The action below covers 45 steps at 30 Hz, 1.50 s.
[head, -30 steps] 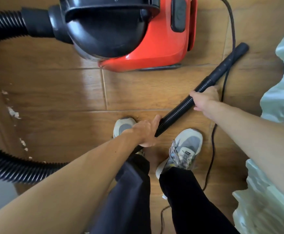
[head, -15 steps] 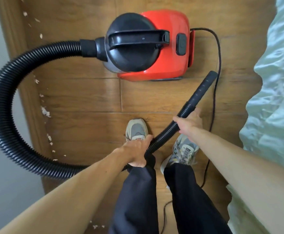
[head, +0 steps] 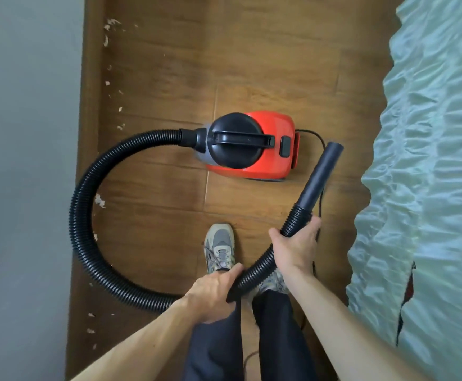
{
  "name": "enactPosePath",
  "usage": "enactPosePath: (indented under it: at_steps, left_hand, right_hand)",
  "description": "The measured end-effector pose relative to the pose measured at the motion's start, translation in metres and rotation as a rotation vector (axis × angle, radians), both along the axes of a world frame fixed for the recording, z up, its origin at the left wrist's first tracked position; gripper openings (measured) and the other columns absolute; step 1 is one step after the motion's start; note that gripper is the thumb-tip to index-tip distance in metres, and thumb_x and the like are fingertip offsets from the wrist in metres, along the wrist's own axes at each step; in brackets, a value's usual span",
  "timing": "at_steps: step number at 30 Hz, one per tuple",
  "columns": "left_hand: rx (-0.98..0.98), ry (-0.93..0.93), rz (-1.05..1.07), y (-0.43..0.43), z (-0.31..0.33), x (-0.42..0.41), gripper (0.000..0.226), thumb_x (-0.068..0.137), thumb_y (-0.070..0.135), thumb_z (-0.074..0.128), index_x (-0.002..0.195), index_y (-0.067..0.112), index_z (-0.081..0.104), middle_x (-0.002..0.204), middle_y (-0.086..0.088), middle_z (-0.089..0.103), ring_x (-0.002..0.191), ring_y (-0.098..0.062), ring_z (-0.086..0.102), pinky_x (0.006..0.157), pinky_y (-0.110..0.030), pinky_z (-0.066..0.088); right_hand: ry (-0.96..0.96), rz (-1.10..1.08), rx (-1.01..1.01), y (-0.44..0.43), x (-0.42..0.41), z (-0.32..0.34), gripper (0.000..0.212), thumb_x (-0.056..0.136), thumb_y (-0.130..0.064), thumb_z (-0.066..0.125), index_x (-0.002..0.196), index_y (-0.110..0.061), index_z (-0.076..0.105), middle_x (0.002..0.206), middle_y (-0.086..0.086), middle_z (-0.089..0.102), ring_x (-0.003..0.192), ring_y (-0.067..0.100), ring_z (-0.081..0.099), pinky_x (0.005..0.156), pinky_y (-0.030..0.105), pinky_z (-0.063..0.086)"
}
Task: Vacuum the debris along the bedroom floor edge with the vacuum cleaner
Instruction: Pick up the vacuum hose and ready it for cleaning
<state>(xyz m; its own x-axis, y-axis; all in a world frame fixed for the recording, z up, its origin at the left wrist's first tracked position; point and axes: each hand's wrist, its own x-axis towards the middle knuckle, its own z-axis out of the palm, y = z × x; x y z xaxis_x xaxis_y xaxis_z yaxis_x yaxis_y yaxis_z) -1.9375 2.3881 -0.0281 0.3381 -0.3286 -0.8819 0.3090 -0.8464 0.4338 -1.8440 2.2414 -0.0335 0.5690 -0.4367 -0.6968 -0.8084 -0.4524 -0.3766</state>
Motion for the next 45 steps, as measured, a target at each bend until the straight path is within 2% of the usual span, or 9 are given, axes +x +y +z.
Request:
enactPosePath:
  at_steps: [5,9,12,20,26,33,36,41,45]
  left_hand:
    - [0.03,-0.143,0.152,0.01,0.015,0.0,0.066,0.088,0.031,0.06,0.146,0.029,0.028,0.128,-0.005,0.056,0.114,-0.032,0.059,0.093,-0.04,0.049]
    - [0.138,-0.261,0.357,0.011,0.025,-0.008,0.057,0.09,0.039,0.056,0.141,0.031,0.032,0.127,0.0,0.052,0.119,-0.027,0.05,0.094,-0.043,0.05]
    - [0.345,-0.316,0.442,0.01,0.03,-0.014,0.054,0.092,0.045,0.052,0.141,0.034,0.034,0.126,0.001,0.052,0.117,-0.026,0.046,0.094,-0.041,0.047]
    - [0.418,-0.288,0.905,0.005,0.038,-0.025,0.053,0.087,0.034,0.061,0.137,0.025,0.048,0.112,-0.007,0.051,0.1,-0.029,0.047,0.092,-0.048,0.048]
    - [0.152,-0.408,1.327,-0.017,0.054,-0.02,0.061,0.079,0.017,0.066,0.133,0.03,0.04,0.106,0.004,0.065,0.098,-0.015,0.062,0.089,-0.038,0.053]
    - [0.15,-0.525,1.682,-0.053,0.081,-0.002,0.073,0.081,0.01,0.074,0.135,0.043,0.037,0.092,0.012,0.062,0.093,-0.007,0.06,0.081,-0.011,0.047]
    - [0.131,-0.554,1.78,-0.057,0.083,-0.002,0.076,0.081,0.013,0.075,0.143,0.036,0.037,0.098,0.014,0.065,0.098,-0.005,0.061,0.087,-0.013,0.048]
    - [0.162,-0.55,1.982,-0.059,0.085,-0.023,0.092,0.083,0.017,0.077,0.136,0.065,0.019,0.091,0.017,0.065,0.093,-0.005,0.066,0.083,-0.012,0.051]
    - [0.144,-0.512,2.166,-0.058,0.088,-0.043,0.089,0.084,0.016,0.078,0.147,0.05,0.025,0.106,0.013,0.067,0.1,-0.004,0.067,0.085,-0.014,0.053]
  right_hand:
    - [-0.177,0.171,-0.002,0.031,0.02,0.036,0.052,0.081,-0.01,0.071,0.122,-0.011,0.039,0.096,0.001,0.053,0.081,0.021,0.051,0.063,0.02,0.031]
    - [-0.277,0.345,0.091,0.062,0.024,0.047,0.059,0.085,-0.014,0.065,0.131,-0.023,0.03,0.098,0.004,0.061,0.083,0.025,0.062,0.07,0.038,0.05]
    - [-0.329,0.487,0.168,0.084,0.022,0.049,0.061,0.089,-0.015,0.062,0.14,-0.018,0.029,0.102,0.004,0.06,0.085,0.022,0.059,0.072,0.037,0.047]
    - [-0.257,1.01,0.349,0.115,0.021,0.069,0.089,0.093,-0.026,0.06,0.157,-0.024,-0.002,0.155,0.003,0.036,0.132,0.021,0.046,0.103,0.033,0.043]
    - [-0.123,1.384,0.571,0.116,0.052,0.088,0.085,0.098,-0.029,0.055,0.156,-0.037,-0.007,0.131,-0.001,0.056,0.105,0.014,0.059,0.088,0.029,0.048]
    - [0.002,1.618,0.658,0.13,0.084,0.099,0.076,0.101,-0.03,0.047,0.156,-0.04,-0.005,0.098,-0.005,0.064,0.08,0.007,0.063,0.076,0.027,0.055]
    - [0.103,1.654,0.74,0.144,0.08,0.099,0.071,0.103,-0.024,0.042,0.156,-0.042,-0.001,0.106,0.0,0.066,0.083,0.013,0.062,0.08,0.027,0.053]
    - [0.249,1.752,0.85,0.169,0.049,0.09,0.07,0.1,-0.028,0.048,0.153,-0.049,0.008,0.129,-0.008,0.057,0.104,0.013,0.061,0.102,0.044,0.049]
    - [0.271,1.844,0.877,0.184,0.015,0.093,0.075,0.096,-0.026,0.057,0.154,-0.045,0.014,0.119,0.006,0.061,0.088,0.021,0.064,0.089,0.033,0.054]
